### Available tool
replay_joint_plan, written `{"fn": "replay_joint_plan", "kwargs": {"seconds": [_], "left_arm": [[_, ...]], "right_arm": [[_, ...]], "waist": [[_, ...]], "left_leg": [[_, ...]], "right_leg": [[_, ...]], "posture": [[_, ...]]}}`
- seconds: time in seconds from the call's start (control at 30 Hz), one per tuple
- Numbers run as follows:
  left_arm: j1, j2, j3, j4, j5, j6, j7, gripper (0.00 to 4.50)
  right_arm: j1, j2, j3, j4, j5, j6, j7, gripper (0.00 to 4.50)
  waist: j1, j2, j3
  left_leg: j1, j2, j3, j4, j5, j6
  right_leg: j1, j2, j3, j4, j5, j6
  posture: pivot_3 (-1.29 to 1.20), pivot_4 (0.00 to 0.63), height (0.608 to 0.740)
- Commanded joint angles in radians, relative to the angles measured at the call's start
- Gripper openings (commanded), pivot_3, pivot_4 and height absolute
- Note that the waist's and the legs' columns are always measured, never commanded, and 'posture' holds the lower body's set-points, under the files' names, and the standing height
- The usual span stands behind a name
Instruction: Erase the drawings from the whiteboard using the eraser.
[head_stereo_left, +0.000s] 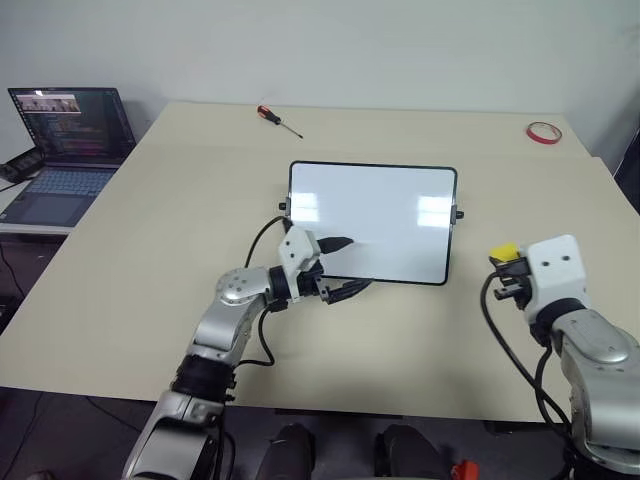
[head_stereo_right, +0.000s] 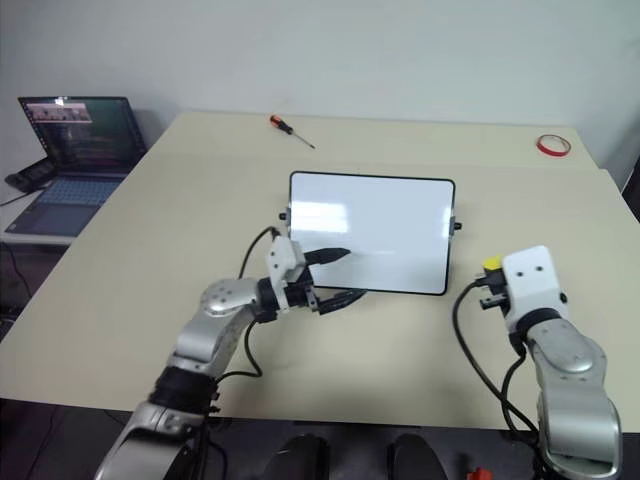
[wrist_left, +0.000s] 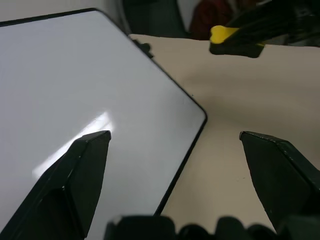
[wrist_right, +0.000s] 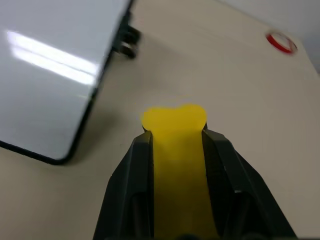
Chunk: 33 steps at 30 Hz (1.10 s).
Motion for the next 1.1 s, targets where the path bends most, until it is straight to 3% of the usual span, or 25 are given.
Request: {"fn": "replay_joint_plan", "kwargs": {"seconds": [0.03,0.37,0.6,1.1], "left_arm": [[-0.063,-0.010,-0.038,0.134,0.026,-0.130,-0.123,4.50],[-0.272,-0.117,-0.116,0.522,0.155,-0.514,-0.257,4.50],[-0.314,-0.173,-0.106,0.574,0.165,-0.558,-0.245,4.50],[-0.281,-0.173,-0.106,0.510,0.182,-0.485,-0.189,4.50]], "right_arm": [[-0.051,0.061,-0.082,-0.059,0.027,0.121,-0.044,1.09],[-0.133,0.114,-0.148,0.093,0.071,0.126,-0.109,1.09],[-0.163,0.114,-0.126,0.187,0.108,0.058,-0.136,1.09],[-0.129,0.071,-0.084,0.276,0.171,-0.040,-0.143,1.09]], "waist": [[-0.008,0.001,0.000],[-0.003,0.001,0.001],[-0.010,0.001,0.001],[-0.009,0.001,0.000]], "left_leg": [[0.000,0.000,0.000,0.000,0.000,0.000],[-0.003,-0.002,0.001,0.001,0.000,0.001],[-0.009,-0.001,0.002,0.001,0.000,0.002],[-0.009,-0.002,0.002,0.001,0.001,0.002]], "right_leg": [[-0.001,0.000,0.001,0.001,0.000,0.000],[-0.002,0.003,0.001,0.000,0.000,0.001],[-0.011,0.003,0.002,0.003,0.000,0.001],[-0.011,0.003,0.002,0.004,0.000,0.001]], "posture": [[0.00,0.150,0.740],[0.00,0.150,0.740],[0.00,0.150,0.740],[0.00,0.150,0.740]]}}
